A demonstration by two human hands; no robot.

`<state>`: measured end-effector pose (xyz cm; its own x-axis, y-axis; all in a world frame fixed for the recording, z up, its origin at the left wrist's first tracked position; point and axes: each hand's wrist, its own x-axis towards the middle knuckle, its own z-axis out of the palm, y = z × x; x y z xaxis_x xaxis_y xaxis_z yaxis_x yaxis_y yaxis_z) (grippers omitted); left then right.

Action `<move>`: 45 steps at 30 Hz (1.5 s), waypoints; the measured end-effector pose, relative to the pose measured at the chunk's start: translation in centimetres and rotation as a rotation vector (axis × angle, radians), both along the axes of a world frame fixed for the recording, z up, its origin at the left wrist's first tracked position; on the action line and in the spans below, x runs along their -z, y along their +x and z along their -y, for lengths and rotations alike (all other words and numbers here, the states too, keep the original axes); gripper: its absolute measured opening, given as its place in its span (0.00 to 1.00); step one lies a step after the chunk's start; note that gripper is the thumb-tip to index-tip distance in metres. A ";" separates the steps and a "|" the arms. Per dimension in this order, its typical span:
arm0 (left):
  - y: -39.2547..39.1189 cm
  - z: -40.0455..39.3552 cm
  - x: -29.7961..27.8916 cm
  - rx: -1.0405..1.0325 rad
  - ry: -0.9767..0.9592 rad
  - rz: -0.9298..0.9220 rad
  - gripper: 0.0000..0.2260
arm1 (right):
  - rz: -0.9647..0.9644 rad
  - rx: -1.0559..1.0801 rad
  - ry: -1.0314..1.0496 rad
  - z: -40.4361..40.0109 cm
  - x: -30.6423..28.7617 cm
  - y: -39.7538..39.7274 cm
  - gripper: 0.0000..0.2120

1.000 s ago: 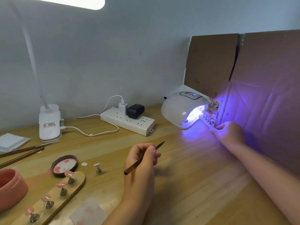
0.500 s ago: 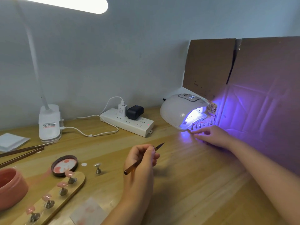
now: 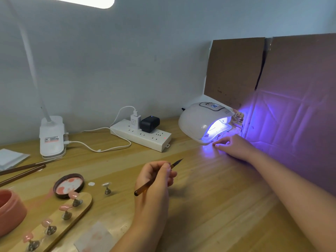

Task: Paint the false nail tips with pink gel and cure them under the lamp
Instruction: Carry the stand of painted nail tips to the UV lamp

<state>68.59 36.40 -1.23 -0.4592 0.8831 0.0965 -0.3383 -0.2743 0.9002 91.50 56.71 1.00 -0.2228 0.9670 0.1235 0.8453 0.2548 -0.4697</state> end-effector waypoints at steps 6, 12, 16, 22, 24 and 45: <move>0.3 -0.1 -0.2 0.022 0.011 0.020 0.09 | -0.122 0.202 0.140 -0.3 1.2 -0.3 0.16; 0.4 0.0 -0.2 0.026 0.016 -0.013 0.08 | 0.100 0.357 0.202 0.3 1.4 -1.2 0.25; 0.3 0.0 -0.3 0.019 0.004 0.002 0.04 | 0.121 0.434 0.216 -0.2 1.4 -1.9 0.20; 0.3 0.1 -0.5 0.020 0.005 0.008 0.09 | 0.033 0.384 0.218 -0.3 1.3 -1.4 0.15; 0.4 0.1 -0.5 0.021 -0.004 0.008 0.09 | -0.049 0.312 0.205 -0.2 1.4 -1.1 0.11; 0.4 0.1 -0.7 0.034 -0.069 -0.015 0.05 | -0.187 0.166 -0.020 -4.2 -0.2 -1.6 0.06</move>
<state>68.95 36.26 -0.55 -0.4275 0.9030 0.0418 -0.3326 -0.2001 0.9216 89.94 60.91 1.16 -0.0362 0.9911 0.1282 0.7728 0.1091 -0.6252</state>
